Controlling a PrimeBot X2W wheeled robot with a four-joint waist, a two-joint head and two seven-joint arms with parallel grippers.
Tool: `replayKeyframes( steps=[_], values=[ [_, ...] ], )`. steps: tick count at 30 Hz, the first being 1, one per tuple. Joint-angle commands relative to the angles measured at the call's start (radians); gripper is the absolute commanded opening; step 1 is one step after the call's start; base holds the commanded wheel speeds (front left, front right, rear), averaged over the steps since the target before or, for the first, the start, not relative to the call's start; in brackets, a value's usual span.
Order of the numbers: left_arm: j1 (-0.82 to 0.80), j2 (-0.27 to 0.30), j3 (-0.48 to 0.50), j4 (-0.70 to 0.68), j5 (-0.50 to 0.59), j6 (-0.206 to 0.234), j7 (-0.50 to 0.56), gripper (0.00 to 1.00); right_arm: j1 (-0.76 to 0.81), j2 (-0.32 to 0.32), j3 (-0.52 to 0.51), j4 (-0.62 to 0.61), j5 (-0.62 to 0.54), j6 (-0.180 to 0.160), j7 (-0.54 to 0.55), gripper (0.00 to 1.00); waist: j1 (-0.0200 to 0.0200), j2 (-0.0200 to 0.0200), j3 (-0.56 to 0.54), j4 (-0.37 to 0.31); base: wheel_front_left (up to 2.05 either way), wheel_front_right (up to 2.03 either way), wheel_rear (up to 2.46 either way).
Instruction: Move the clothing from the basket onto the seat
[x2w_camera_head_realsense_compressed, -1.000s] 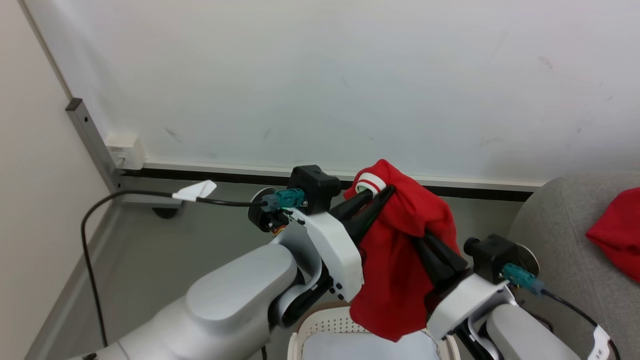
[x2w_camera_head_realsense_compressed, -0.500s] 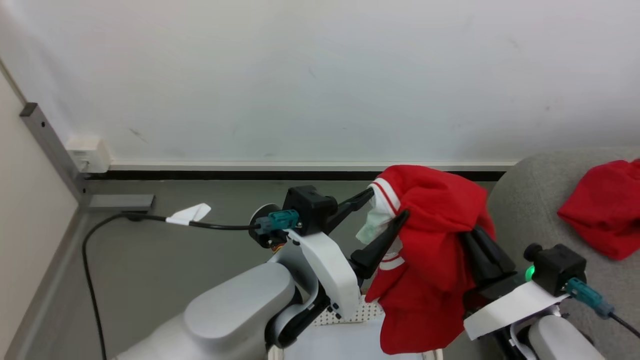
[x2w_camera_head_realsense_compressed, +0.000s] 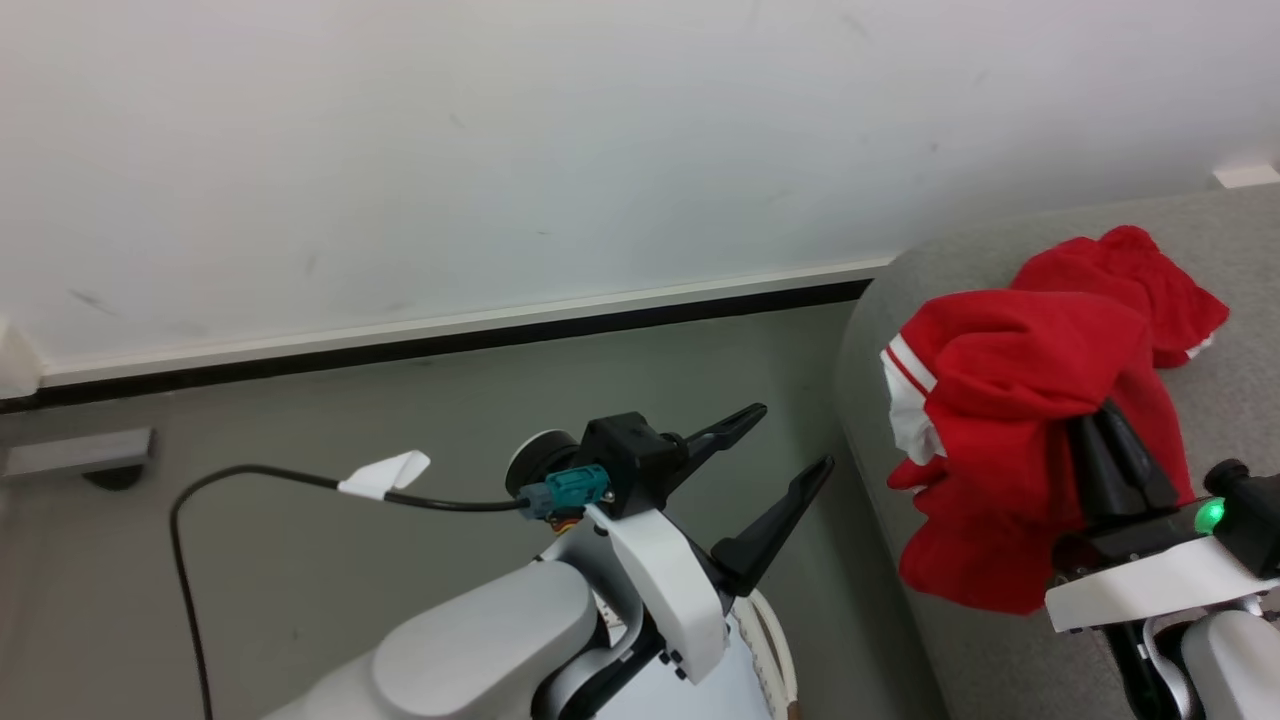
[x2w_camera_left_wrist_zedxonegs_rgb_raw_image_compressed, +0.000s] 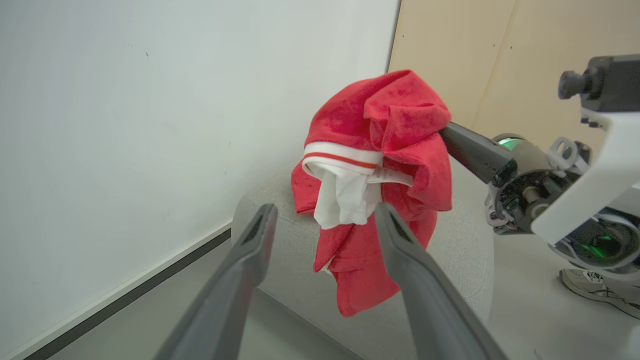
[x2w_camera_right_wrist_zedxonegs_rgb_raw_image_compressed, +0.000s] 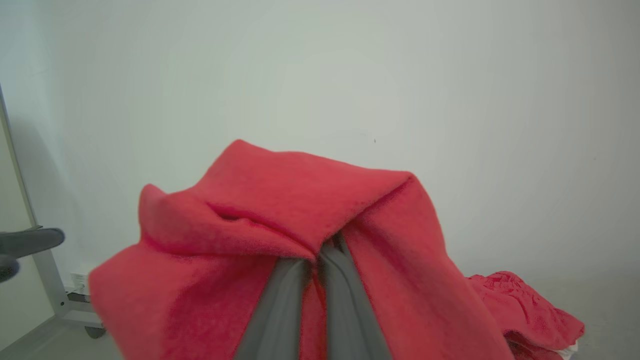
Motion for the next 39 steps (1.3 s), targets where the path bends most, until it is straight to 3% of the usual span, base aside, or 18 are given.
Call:
replayKeyframes(
  steps=[1, 11, 19, 30, 39],
  values=[
    [0.014, 0.006, -0.001, -0.003, 0.017, 0.003, -0.009, 1.0, 0.012, -0.012, -0.013, -0.01, -0.002, -0.002, 0.0, 0.0, -0.0001, -0.0001, 0.018, -0.045, 0.0, 0.0, 0.0],
    [0.04, 0.013, 0.011, -0.002, 0.067, 0.016, -0.027, 1.0, 0.052, -0.014, -0.121, -0.071, -0.032, -0.002, 0.0, 0.0, -0.0001, -0.0001, 0.049, -0.173, 0.0, 0.0, 0.0],
    [0.05, 0.01, 0.029, 0.01, 0.095, 0.009, -0.033, 1.0, 0.056, -0.015, -0.125, -0.087, -0.035, -0.002, 0.0, 0.0, -0.0001, -0.0001, 0.068, -0.223, 0.0, 0.0, 0.0],
    [0.026, 0.02, 0.054, 0.013, 0.14, 0.002, -0.034, 1.0, -0.077, -0.097, -0.139, -0.039, -0.031, -0.002, 0.017, 0.0, -0.0001, -0.0001, 0.141, -0.218, 0.0, 0.0, 0.0],
    [-0.049, 0.067, 0.066, -0.035, 0.17, 0.005, -0.008, 1.0, -0.286, -0.201, -0.214, 0.034, -0.03, -0.002, 0.062, 0.0, -0.0001, -0.0001, 0.337, -0.143, 0.0, 0.0, 0.0]
  ],
)
